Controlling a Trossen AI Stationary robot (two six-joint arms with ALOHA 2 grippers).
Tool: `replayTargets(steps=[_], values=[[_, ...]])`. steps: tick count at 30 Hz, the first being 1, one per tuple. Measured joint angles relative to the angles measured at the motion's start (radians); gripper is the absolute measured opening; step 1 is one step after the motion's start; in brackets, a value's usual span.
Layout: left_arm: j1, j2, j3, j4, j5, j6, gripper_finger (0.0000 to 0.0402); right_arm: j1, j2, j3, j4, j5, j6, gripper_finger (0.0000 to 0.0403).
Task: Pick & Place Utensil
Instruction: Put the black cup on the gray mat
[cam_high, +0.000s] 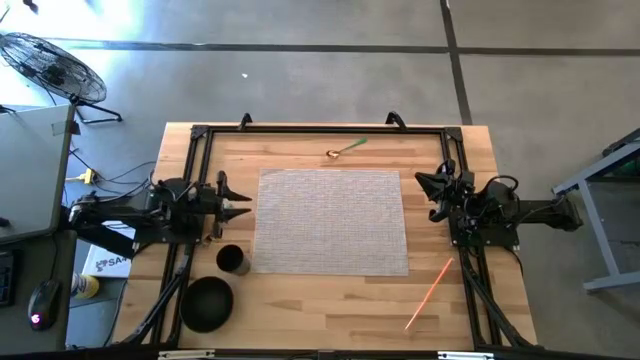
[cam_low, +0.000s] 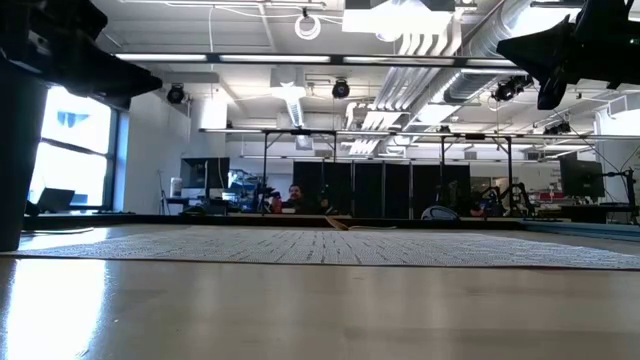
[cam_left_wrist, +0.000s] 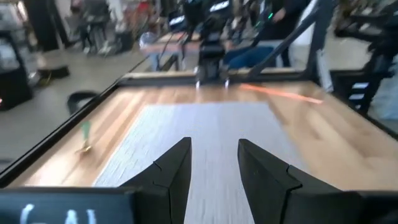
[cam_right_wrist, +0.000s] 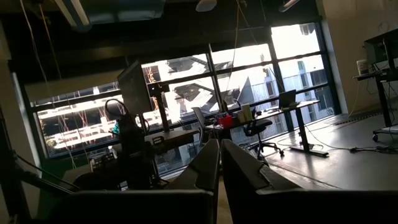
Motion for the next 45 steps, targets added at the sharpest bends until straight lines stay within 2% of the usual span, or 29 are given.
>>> replayTargets(steps=[2,7,17,24,30,37,40,45], values=[[0.000,0.000,0.037,-0.060,-0.001,-0.008,0.0129,0.000,0.000,0.000,0.000,0.000,0.000,0.0012],[0.000,0.000,0.042,-0.003,0.042,-0.062,0.0129,0.000,0.000,0.000,0.000,0.000,0.000,0.0012],[0.000,0.029,0.104,-0.015,0.125,-0.300,0.0129,0.000,0.000,0.000,0.000,0.000,0.000,0.0012],[0.000,0.145,0.241,-0.239,0.166,-0.401,0.0129,0.000,0.000,0.000,0.000,0.000,0.000,0.0012],[0.000,0.262,0.398,-0.444,0.208,-0.398,0.0129,0.000,0.000,0.000,-0.001,0.000,0.000,0.0012],[0.000,0.327,0.587,-0.720,0.178,-0.399,0.0129,0.000,0.000,0.000,-0.001,0.000,0.000,0.0012],[0.000,0.345,0.623,-0.844,0.156,-0.400,0.0129,0.000,0.000,0.000,-0.001,0.000,0.000,0.0012],[-0.001,0.348,0.628,-1.017,0.212,-0.374,0.0129,0.000,0.000,0.000,-0.001,0.000,0.000,0.0012]])
